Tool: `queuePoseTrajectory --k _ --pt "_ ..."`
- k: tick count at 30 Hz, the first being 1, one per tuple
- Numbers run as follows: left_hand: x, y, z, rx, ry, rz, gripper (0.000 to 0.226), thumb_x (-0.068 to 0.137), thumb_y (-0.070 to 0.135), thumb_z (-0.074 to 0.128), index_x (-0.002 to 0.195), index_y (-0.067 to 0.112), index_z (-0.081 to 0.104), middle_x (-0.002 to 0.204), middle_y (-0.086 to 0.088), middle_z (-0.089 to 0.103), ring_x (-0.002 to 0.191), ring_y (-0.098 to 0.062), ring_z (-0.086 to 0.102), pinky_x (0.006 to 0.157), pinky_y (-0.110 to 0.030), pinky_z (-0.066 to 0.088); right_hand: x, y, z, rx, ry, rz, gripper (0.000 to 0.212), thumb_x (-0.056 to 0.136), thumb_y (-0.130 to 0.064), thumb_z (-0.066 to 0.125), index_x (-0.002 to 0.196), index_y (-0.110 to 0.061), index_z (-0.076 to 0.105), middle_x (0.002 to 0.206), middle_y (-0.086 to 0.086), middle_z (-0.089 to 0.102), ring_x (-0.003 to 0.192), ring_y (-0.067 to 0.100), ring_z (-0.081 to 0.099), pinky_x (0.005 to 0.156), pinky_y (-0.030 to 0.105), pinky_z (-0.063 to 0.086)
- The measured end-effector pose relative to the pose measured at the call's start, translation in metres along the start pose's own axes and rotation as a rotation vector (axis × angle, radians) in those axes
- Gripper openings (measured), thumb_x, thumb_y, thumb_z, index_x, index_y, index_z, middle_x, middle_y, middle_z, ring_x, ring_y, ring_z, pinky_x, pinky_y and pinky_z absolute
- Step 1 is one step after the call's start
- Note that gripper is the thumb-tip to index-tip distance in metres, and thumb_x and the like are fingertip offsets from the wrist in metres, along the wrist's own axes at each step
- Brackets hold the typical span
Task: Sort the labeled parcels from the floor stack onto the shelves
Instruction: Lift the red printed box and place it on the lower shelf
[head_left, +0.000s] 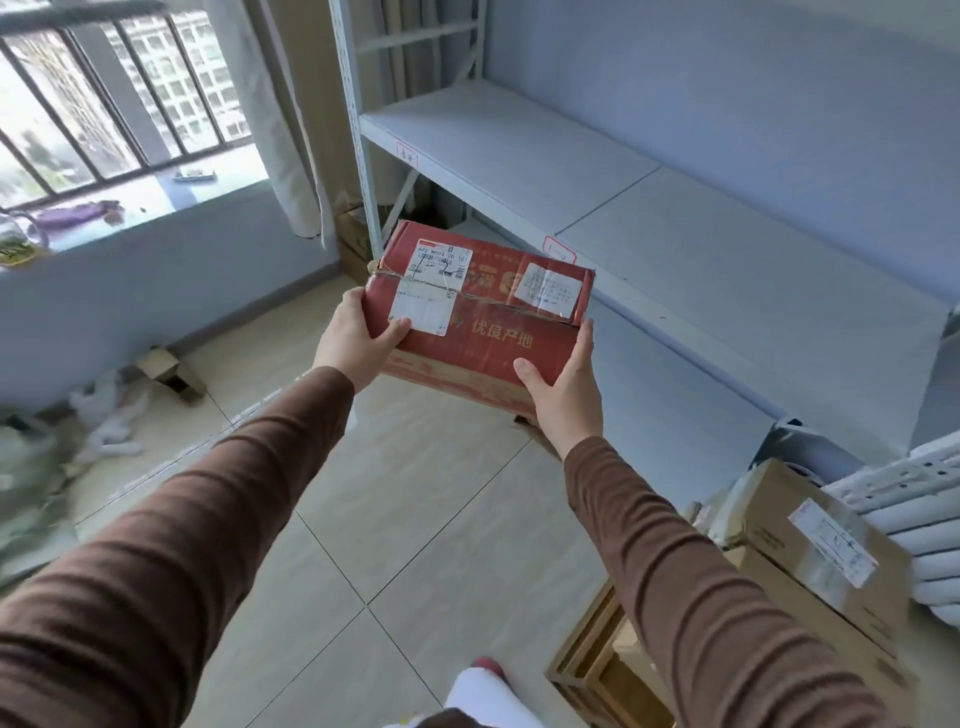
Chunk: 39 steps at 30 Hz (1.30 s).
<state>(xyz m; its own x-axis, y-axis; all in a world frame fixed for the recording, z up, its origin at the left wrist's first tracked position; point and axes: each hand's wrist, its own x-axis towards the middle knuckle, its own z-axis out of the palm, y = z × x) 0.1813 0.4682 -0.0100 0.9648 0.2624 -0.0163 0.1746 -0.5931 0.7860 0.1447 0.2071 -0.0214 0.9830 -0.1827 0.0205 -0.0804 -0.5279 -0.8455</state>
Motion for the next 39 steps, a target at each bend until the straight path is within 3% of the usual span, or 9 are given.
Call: queuePoseTrajectory --k 11,16,19,21,24,26,31,36,39 --pt "0.200 0.007 0.000 -0.132 -0.047 -0.008 0.079 0.087 0.042 0.078 0.148 0.022 0.031 0.133 0.005 0.055 0.114 -0.015 0.056 0.096 -0.027 0.044 0.185 -0.048 0.071 0.058 0.076 -0.051 0.103 0.088 -0.041 0.078 0.163 -0.029 0.009 0.158 -0.005 0.045 0.138 0.014 0.051 0.107 0.025 0.040" --pt "0.303 0.010 -0.012 -0.067 -0.031 -0.034 0.089 0.080 0.048 0.083 0.148 0.027 0.029 0.126 -0.001 0.047 0.122 -0.023 0.049 0.108 -0.049 0.048 0.275 -0.079 0.101 -0.004 0.118 -0.100 0.102 0.087 -0.041 0.080 0.163 -0.027 0.012 0.150 0.003 0.051 0.136 0.021 0.045 0.100 0.035 0.046" --pt "0.361 0.008 -0.019 -0.044 -0.023 -0.011 0.088 0.078 0.046 0.084 0.145 0.026 0.031 0.124 -0.002 0.046 0.125 -0.026 0.047 0.111 -0.050 0.044 0.320 -0.095 0.125 0.013 0.136 -0.128 0.100 0.088 -0.035 0.080 0.162 -0.026 0.013 0.149 0.003 0.051 0.133 0.021 0.044 0.095 0.028 0.039" --pt "0.404 0.002 -0.023 -0.035 -0.018 0.011 0.086 0.076 0.045 0.086 0.141 0.026 0.033 0.127 -0.002 0.050 0.125 -0.026 0.047 0.112 -0.049 0.043 0.351 -0.103 0.148 0.021 0.159 -0.146 0.099 0.087 -0.029 0.080 0.162 -0.024 0.015 0.154 0.003 0.047 0.134 0.023 0.044 0.101 0.029 0.039" --pt "0.453 -0.005 -0.027 -0.059 -0.031 0.043 0.084 0.073 0.044 0.088 0.134 0.028 0.034 0.127 -0.001 0.053 0.121 -0.024 0.051 0.109 -0.046 0.046 0.385 -0.106 0.175 0.038 0.195 -0.150 0.097 0.085 -0.023 0.082 0.159 -0.025 0.018 0.160 0.008 0.038 0.138 0.028 0.042 0.115 0.045 0.042" --pt "0.491 -0.010 -0.030 -0.062 -0.034 0.078 0.083 0.073 0.040 0.089 0.132 0.027 0.033 0.127 0.000 0.054 0.118 -0.022 0.053 0.106 -0.042 0.047 0.410 -0.110 0.200 0.075 0.224 -0.146 0.096 0.084 -0.018 0.082 0.156 -0.031 0.019 0.157 0.013 0.041 0.137 0.031 0.044 0.111 0.052 0.046" --pt "0.573 -0.024 -0.034 -0.091 -0.091 0.136 0.081 0.074 0.027 0.089 0.132 0.024 0.033 0.129 0.001 0.056 0.119 -0.019 0.055 0.106 -0.037 0.047 0.453 -0.126 0.256 0.156 0.283 -0.101 0.094 0.085 -0.005 0.078 0.154 -0.033 0.019 0.146 0.007 0.048 0.125 0.024 0.057 0.098 0.040 0.057" --pt "0.630 -0.036 -0.030 -0.075 -0.116 0.139 0.076 0.076 0.022 0.087 0.129 0.023 0.033 0.124 0.005 0.057 0.112 -0.018 0.058 0.099 -0.035 0.049 0.486 -0.122 0.302 0.115 0.291 -0.007 0.106 0.086 -0.005 0.077 0.160 -0.036 0.007 0.143 0.006 0.056 0.117 0.023 0.066 0.093 0.026 0.053" --pt "0.660 -0.040 -0.022 -0.069 -0.125 0.145 0.075 0.076 0.021 0.087 0.128 0.024 0.033 0.122 0.006 0.060 0.107 -0.018 0.062 0.092 -0.032 0.050 0.505 -0.118 0.322 0.089 0.319 0.034 0.105 0.086 -0.004 0.076 0.161 -0.034 0.009 0.146 0.006 0.055 0.120 0.024 0.065 0.099 0.035 0.056"
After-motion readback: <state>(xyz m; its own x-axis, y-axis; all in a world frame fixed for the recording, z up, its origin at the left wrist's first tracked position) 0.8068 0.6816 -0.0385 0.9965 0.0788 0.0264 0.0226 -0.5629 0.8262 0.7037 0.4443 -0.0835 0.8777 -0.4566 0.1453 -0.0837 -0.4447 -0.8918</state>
